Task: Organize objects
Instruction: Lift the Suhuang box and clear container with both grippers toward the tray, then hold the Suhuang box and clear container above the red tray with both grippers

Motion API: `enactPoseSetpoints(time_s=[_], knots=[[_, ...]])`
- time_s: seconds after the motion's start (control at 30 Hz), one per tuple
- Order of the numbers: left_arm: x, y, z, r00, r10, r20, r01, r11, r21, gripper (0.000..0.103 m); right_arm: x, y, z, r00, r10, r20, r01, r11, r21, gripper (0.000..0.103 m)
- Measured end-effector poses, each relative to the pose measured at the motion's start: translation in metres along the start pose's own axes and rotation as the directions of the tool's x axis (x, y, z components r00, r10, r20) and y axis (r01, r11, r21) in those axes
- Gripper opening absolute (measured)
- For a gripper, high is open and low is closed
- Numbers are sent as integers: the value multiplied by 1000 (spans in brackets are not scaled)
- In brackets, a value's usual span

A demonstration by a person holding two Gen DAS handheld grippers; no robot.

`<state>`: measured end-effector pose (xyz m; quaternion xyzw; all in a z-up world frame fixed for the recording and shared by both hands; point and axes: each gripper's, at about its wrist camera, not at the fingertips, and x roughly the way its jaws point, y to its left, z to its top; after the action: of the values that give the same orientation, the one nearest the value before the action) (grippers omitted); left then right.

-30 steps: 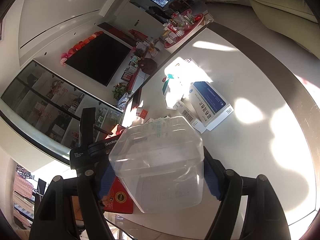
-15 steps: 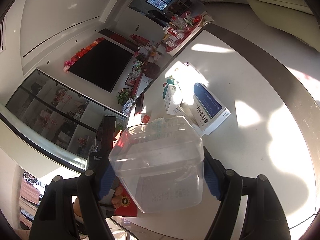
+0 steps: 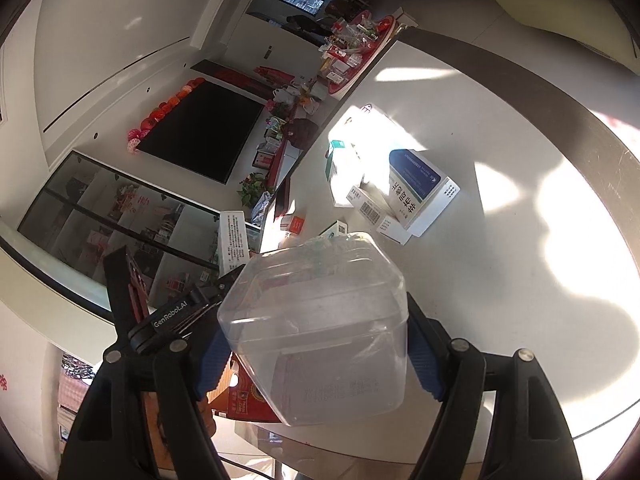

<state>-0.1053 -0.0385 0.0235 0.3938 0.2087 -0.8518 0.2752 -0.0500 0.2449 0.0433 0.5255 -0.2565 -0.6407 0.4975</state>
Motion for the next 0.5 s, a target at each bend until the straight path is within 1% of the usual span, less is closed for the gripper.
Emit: enactPoseSetpoints(time_s=[0.1,0.27,0.5], knots=[[-26,11,-17,999,-7,46,7,1000,-11,83,5,-5,-15,999,-7,-33,9,999,37,76],[-55,37,-38,995,21,94,-17,999,-41,83,19,-2,-37,994,-36,-103,41,998,51,76],[-78,76,-52,987,73,144,-58,992,-108,83,41,14,-54,983,-50,-175,58,997,41,76]])
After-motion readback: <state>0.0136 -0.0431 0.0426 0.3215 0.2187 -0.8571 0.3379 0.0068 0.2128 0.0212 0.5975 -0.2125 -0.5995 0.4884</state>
